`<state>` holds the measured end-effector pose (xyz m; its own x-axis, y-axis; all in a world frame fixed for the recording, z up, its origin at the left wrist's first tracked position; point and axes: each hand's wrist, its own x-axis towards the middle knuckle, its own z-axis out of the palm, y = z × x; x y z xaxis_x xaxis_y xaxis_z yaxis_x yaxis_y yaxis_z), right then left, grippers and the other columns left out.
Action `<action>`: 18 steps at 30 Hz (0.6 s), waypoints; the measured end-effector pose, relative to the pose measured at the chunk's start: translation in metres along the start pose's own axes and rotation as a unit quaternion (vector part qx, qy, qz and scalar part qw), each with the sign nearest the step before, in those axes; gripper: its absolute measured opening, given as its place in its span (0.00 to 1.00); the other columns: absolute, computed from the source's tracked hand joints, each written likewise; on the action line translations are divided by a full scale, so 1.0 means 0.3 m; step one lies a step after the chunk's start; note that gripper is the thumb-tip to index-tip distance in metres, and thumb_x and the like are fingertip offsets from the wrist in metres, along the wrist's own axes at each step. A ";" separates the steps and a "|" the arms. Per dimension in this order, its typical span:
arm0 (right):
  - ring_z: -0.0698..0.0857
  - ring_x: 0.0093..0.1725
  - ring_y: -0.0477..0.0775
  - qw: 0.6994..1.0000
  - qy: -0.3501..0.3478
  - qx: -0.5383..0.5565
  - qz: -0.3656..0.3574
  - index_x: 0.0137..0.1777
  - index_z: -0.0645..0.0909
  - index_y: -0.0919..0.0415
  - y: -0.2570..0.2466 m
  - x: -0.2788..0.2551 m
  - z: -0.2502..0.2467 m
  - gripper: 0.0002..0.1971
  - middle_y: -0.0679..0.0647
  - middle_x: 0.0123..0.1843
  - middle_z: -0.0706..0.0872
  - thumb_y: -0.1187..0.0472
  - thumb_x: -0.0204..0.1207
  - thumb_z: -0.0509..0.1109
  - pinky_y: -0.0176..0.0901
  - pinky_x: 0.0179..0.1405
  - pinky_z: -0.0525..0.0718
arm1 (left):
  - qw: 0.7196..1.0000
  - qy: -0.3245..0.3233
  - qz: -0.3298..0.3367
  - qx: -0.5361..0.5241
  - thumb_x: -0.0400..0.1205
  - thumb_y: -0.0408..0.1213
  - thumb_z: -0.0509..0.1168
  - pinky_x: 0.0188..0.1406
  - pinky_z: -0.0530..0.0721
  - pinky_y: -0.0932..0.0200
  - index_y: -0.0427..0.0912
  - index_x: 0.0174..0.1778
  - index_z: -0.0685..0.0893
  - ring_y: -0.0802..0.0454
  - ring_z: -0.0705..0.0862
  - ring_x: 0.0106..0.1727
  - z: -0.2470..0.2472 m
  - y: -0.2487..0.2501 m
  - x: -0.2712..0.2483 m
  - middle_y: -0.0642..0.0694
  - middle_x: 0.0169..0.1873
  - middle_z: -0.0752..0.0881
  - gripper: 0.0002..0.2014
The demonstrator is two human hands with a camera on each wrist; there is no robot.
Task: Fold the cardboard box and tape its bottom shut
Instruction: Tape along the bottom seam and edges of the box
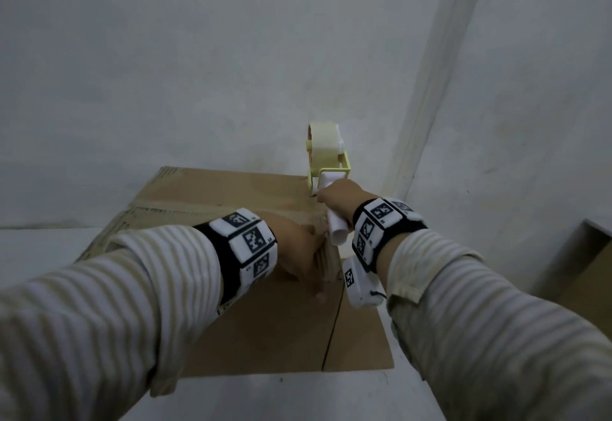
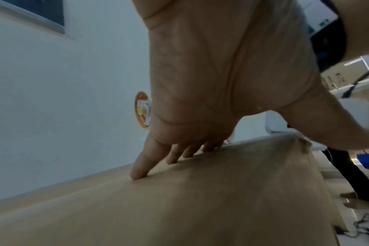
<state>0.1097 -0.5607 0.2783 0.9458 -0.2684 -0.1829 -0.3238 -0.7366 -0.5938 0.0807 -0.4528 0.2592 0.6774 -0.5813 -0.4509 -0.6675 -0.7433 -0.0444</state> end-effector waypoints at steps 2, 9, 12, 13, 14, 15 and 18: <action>0.78 0.49 0.60 1.000 -0.004 -0.009 0.002 0.50 0.72 0.66 0.002 -0.006 0.002 0.07 0.58 0.37 0.74 0.60 0.82 0.59 0.47 0.47 0.76 | 1.000 0.019 -0.008 0.008 0.68 0.67 0.69 0.76 0.65 0.40 0.52 0.83 0.48 0.41 0.59 0.82 0.022 0.007 0.009 0.45 0.82 0.55 0.53; 0.77 0.51 0.60 1.000 0.005 -0.001 -0.011 0.51 0.71 0.66 0.019 -0.028 0.002 0.09 0.61 0.45 0.76 0.58 0.82 0.59 0.47 0.49 0.76 | 0.997 0.070 0.004 -0.012 0.75 0.64 0.63 0.75 0.66 0.41 0.46 0.82 0.52 0.39 0.64 0.79 0.066 0.001 0.018 0.41 0.79 0.61 0.46; 0.77 0.51 0.60 1.000 0.011 -0.001 -0.014 0.50 0.71 0.66 0.022 -0.037 0.004 0.09 0.62 0.48 0.76 0.59 0.82 0.59 0.47 0.48 0.75 | 0.997 0.078 0.004 -0.026 0.75 0.65 0.63 0.76 0.64 0.41 0.47 0.83 0.50 0.39 0.61 0.81 0.073 -0.002 0.013 0.42 0.81 0.59 0.47; 0.77 0.51 0.60 1.000 0.013 -0.001 -0.014 0.50 0.71 0.66 0.024 -0.041 0.005 0.09 0.61 0.46 0.76 0.59 0.82 0.58 0.47 0.48 0.75 | 0.996 0.080 0.005 -0.028 0.74 0.65 0.63 0.77 0.64 0.40 0.47 0.83 0.50 0.39 0.61 0.80 0.075 -0.002 0.012 0.42 0.81 0.59 0.47; 0.77 0.51 0.60 1.000 0.013 0.000 -0.013 0.50 0.71 0.66 0.026 -0.046 0.006 0.08 0.61 0.45 0.76 0.60 0.82 0.58 0.48 0.49 0.76 | 0.996 0.081 0.006 -0.029 0.75 0.65 0.63 0.77 0.65 0.40 0.47 0.83 0.50 0.39 0.61 0.80 0.075 -0.002 0.012 0.42 0.81 0.59 0.47; 0.77 0.51 0.60 1.000 0.016 0.003 -0.012 0.50 0.72 0.66 0.028 -0.050 0.008 0.08 0.61 0.46 0.77 0.60 0.82 0.58 0.49 0.51 0.77 | 0.996 0.079 0.005 -0.026 0.75 0.64 0.63 0.77 0.65 0.40 0.46 0.83 0.51 0.39 0.62 0.80 0.076 -0.001 0.012 0.42 0.80 0.59 0.46; 0.77 0.50 0.60 1.000 0.019 0.001 -0.012 0.50 0.72 0.65 0.032 -0.075 0.004 0.07 0.62 0.50 0.77 0.61 0.81 0.58 0.49 0.50 0.77 | 0.996 0.088 -0.011 -0.029 0.79 0.59 0.62 0.76 0.65 0.42 0.43 0.82 0.53 0.39 0.62 0.79 0.079 0.003 0.020 0.41 0.80 0.60 0.41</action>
<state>0.0855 -0.5609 0.2758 0.9518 -0.2736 -0.1384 -0.3005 -0.7423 -0.5989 0.0770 -0.4491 0.2353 0.7387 -0.6094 -0.2879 -0.6361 -0.7716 0.0013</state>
